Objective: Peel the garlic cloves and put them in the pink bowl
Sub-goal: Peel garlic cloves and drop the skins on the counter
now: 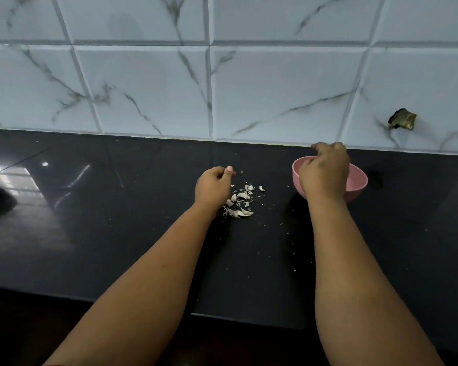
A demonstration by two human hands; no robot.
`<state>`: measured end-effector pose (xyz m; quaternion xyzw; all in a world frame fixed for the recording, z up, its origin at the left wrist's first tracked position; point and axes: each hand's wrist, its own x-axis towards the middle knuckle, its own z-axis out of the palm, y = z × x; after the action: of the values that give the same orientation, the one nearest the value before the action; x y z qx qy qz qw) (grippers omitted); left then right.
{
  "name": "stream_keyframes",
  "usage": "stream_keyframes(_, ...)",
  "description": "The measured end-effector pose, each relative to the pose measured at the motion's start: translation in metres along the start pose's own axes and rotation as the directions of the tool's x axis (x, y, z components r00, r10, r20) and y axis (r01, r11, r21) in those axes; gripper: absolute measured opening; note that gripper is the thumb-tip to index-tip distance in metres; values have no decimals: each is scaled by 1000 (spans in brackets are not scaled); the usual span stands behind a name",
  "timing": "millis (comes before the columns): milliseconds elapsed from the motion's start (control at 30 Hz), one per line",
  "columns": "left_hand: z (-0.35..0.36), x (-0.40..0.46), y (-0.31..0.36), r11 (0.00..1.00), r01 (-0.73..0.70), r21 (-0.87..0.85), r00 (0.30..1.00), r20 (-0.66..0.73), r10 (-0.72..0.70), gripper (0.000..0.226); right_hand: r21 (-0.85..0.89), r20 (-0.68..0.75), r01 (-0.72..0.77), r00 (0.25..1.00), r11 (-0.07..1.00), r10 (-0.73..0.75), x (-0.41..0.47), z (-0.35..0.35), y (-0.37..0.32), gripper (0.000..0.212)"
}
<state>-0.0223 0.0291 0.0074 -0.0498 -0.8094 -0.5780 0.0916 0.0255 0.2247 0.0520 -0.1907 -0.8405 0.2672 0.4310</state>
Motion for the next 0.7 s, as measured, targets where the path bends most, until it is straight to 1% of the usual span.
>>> stream_keyframes(100, -5, 1, 0, 1000, 6, 0, 1000, -13, -6, 10, 106, -54, 214, 976, 971, -209, -5, 7, -10, 30)
stream_keyframes(167, -6, 1, -1, 1000, 5, 21, 1000, -26, -4, 14, 162, -28, 328, 944, 931, -328, -15, 19, -17, 23)
stream_keyframes(233, -7, 2, -2, 999, 14, 38, 999, -38, -12, 19, 220, 75, 366, 918, 904, -389, -28, 34, -24, 20)
stream_keyframes(333, -8, 4, -3, 999, 27, 38, 998, -58, -25, 27, 275, 255, 378, 858, 884, -446, -41, 54, -26, 26)
stream_keyframes(400, -9, 5, -4, 998, 25, 59, 998, -66, -21, 31, 242, 417, 391, 784, 888, -460, -44, 65, -20, 30)
stream_keyframes(467, -9, 5, -5, 998, 25, 60, 997, -78, -20, 30, 158, 592, 376, 704, 913, -393, -45, 74, -13, 29)
stream_keyframes(500, -8, 6, -5, 998, 29, 53, 996, -82, -24, 28, 123, 645, 360, 679, 925, -350, -47, 76, -10, 27)
stream_keyframes(567, -7, 7, -5, 999, 39, 36, 996, -78, -36, 20, 103, 675, 333, 669, 937, -311, -48, 79, -8, 25)
stream_keyframes(600, -6, 7, -4, 999, 44, 22, 997, -69, -42, 19, 105, 671, 337, 670, 936, -317, -48, 79, -9, 24)
stream_keyframes(667, -5, 6, -2, 998, 58, -5, 997, -49, -58, 22, 123, 650, 374, 669, 919, -359, -48, 75, -15, 21)
stream_keyframes(700, -5, 6, -2, 998, 61, -8, 997, -42, -62, 24, 151, 615, 385, 685, 910, -391, -48, 72, -19, 20)
